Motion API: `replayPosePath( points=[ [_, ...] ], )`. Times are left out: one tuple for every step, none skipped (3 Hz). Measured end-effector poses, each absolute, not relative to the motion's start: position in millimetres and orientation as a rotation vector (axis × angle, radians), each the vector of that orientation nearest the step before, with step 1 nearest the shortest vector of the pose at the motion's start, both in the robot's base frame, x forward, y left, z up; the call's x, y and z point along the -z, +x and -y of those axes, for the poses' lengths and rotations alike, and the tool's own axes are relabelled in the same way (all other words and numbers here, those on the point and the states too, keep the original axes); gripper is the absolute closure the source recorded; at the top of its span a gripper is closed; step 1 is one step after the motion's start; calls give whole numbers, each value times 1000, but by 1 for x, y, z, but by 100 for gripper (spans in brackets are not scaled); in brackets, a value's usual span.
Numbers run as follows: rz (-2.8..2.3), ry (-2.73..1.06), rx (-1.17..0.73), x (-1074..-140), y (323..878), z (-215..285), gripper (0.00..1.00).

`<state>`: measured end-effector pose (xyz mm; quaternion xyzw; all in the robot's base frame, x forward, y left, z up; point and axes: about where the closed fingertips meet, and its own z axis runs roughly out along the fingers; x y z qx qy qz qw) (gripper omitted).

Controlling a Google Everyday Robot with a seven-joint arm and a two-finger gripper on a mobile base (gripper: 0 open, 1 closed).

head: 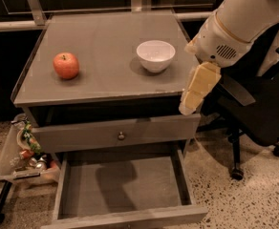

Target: Place apple into middle drawer

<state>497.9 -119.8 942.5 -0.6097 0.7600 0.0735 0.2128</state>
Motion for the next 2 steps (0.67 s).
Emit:
replayPosePath(
  points=[
    [-2108, -1698, -206, -941, 498, 118, 0],
    [-2030, -1676, -332, -930, 506, 90, 0]
  ],
)
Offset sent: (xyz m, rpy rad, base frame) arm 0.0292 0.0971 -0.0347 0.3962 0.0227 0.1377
